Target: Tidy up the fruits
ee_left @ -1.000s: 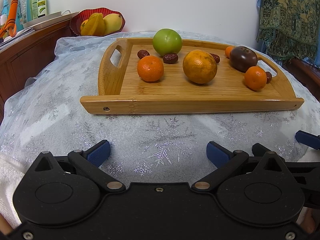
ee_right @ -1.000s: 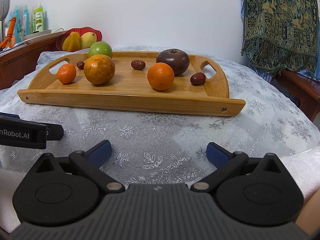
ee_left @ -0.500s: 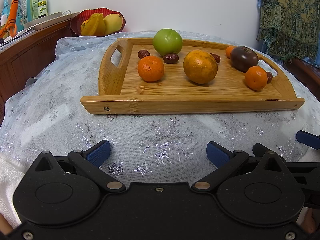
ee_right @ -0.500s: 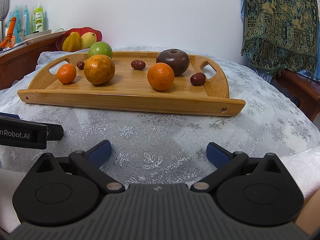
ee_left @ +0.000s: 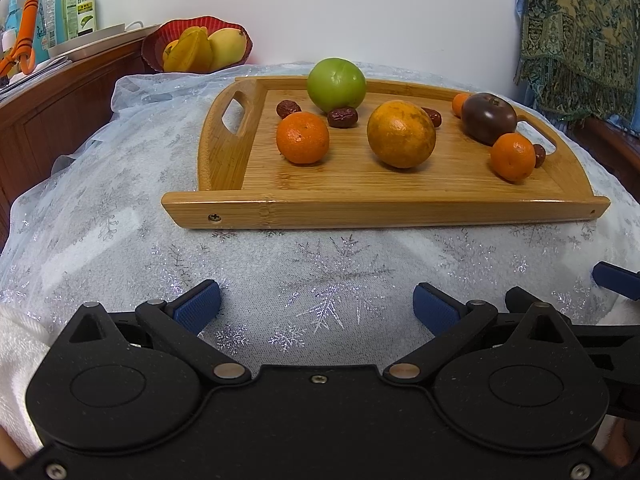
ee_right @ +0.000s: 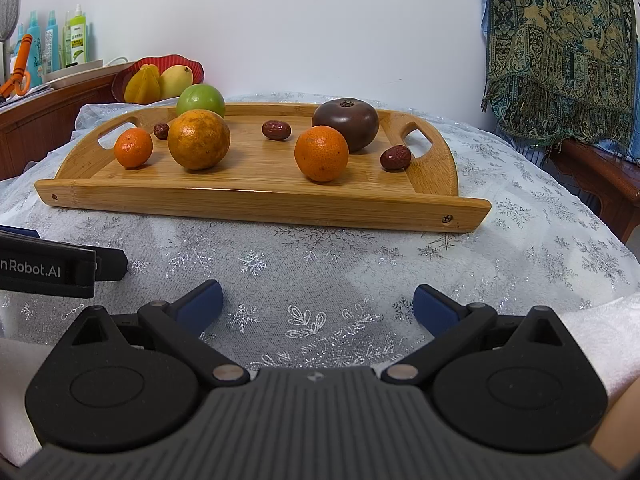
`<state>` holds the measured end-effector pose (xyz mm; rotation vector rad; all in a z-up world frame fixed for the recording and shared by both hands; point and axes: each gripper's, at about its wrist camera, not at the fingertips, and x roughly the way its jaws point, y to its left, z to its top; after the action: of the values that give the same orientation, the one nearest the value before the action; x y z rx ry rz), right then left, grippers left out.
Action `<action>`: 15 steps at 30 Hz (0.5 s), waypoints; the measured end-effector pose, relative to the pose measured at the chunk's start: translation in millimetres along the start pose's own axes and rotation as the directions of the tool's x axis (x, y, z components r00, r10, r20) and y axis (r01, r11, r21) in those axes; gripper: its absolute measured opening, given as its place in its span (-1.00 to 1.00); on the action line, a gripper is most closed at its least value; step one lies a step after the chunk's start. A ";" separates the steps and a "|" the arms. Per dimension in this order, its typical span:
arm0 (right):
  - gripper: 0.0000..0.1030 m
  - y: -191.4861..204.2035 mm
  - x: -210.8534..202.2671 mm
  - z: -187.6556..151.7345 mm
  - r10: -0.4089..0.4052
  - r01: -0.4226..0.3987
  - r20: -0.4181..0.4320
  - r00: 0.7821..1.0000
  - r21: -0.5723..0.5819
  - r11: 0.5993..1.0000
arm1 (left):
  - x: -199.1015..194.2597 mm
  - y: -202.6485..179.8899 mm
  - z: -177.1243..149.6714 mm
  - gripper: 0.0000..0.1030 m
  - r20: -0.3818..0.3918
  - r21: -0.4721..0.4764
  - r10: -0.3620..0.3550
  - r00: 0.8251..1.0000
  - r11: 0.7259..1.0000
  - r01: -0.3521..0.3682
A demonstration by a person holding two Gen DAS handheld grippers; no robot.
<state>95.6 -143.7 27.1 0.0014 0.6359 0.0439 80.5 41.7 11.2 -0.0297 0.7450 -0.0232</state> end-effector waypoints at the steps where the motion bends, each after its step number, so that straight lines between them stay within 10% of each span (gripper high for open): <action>1: 1.00 0.0 0.1 -0.1 0.000 0.000 0.000 1.000 0.000 1.000 | -0.1 -0.9 -0.3 1.00 0.000 0.001 0.001 1.000 1.000 -0.001; 15: 1.00 0.1 0.0 -0.4 0.000 0.000 0.001 1.000 0.000 1.000 | 0.1 -1.7 -0.7 1.00 0.001 0.003 0.003 1.000 1.000 -0.003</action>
<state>95.4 -143.6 26.8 0.0014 0.6352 0.0439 80.1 40.0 10.7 -0.0261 0.7445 -0.0217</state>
